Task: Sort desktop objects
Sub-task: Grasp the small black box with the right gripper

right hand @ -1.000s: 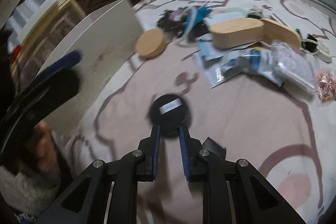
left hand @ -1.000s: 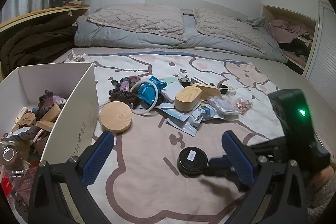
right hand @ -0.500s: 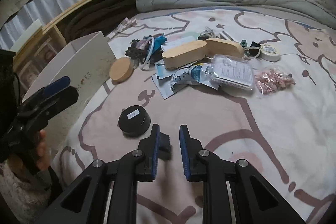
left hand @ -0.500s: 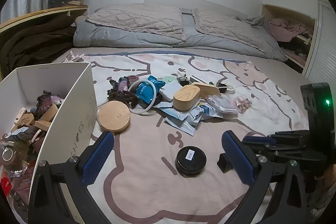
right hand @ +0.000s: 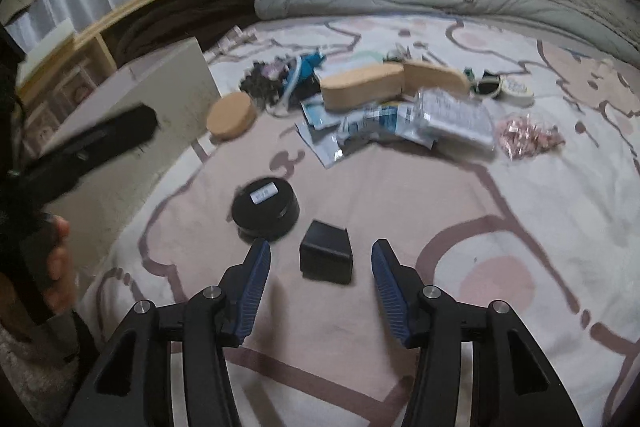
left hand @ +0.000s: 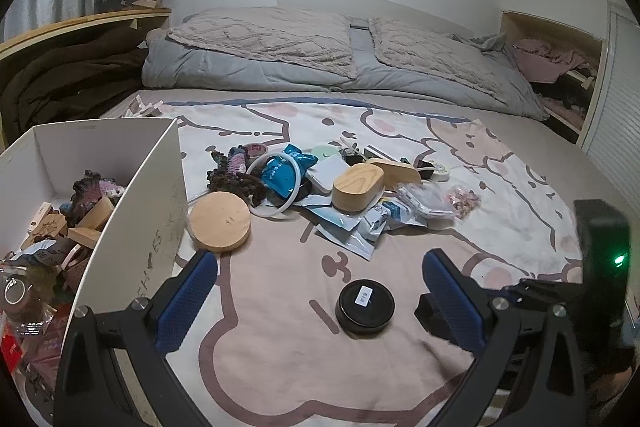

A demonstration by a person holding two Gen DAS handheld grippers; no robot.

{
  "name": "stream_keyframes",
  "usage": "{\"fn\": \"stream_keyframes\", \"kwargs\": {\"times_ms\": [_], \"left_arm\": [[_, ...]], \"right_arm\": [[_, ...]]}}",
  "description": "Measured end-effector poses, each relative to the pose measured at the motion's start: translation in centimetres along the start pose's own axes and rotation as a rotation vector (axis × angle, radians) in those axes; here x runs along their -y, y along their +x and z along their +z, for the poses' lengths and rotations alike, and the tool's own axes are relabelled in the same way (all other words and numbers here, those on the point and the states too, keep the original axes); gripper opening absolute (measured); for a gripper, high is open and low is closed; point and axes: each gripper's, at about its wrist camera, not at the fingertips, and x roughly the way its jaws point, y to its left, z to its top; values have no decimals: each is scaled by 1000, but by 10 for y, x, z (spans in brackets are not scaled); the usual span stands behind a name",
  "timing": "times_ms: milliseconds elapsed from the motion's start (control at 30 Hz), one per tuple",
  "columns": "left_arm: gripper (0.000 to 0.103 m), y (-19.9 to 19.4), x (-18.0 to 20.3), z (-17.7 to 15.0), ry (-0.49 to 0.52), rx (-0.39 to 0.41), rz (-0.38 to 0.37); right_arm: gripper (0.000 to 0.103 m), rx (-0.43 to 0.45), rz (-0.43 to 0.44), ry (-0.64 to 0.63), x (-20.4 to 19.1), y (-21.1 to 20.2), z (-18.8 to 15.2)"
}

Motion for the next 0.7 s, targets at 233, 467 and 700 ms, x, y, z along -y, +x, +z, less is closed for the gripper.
{"fn": "stream_keyframes", "kwargs": {"times_ms": [233, 467, 700], "left_arm": [[103, 3, 4, -3, 8, -6, -6], [101, 12, 5, -6, -13, -43, -50], [96, 26, 14, -14, 19, -92, -46]], "right_arm": [[29, 26, -20, 19, -2, 2, 0], [29, 42, -38, 13, -2, -5, 0], [29, 63, -72, 72, 17, -18, 4]]}}
